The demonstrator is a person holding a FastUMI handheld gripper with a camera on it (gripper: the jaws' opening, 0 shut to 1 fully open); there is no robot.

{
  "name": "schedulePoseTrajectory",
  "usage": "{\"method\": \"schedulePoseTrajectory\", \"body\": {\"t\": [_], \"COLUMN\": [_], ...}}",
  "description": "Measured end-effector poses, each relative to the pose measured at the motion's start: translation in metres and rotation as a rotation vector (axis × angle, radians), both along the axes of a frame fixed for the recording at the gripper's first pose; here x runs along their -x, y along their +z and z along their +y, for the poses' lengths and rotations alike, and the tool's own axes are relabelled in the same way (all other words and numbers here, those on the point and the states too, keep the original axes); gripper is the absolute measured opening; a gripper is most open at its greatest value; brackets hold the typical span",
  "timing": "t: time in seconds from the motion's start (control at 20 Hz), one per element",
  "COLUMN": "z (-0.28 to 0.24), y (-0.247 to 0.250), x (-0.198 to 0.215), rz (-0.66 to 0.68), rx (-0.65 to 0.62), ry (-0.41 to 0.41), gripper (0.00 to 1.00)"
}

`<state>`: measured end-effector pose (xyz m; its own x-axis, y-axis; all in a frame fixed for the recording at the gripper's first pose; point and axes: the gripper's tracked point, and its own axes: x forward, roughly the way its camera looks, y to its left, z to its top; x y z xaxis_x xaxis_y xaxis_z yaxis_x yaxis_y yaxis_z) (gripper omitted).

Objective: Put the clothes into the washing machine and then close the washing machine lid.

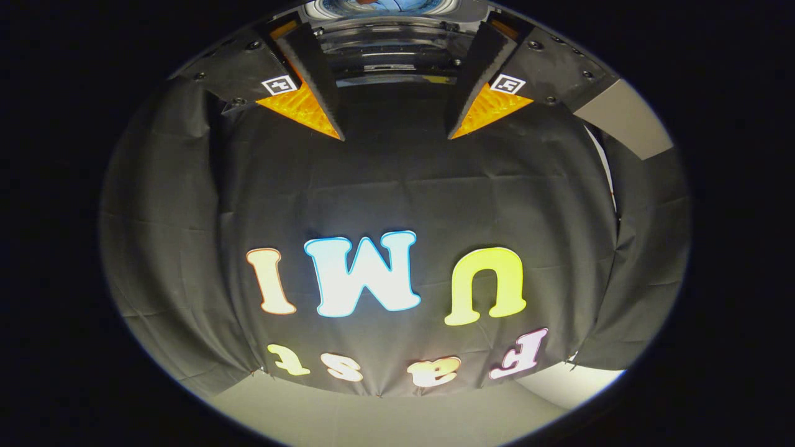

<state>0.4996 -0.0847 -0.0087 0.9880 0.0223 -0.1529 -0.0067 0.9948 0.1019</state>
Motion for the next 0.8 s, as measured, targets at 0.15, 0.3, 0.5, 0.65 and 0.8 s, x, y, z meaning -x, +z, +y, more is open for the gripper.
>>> {"method": "schedulePoseTrajectory", "body": {"t": [0.15,0.3,0.5,0.65,0.8], "z": [-0.007,-0.015,-0.028,-0.028,-0.027], "y": [-0.008,-0.023,-0.044,-0.051,-0.044], "x": [-0.018,-0.029,-0.031,-0.025,-0.018], "rz": [0.017,0.045,0.067,0.06,0.033], "rx": [-0.03,-0.032,-0.003,0.013,0.015], "ry": [-0.013,-0.021,-0.036,-0.032,-0.028], "gripper": [0.97,0.97,0.97,0.97,0.97]}}
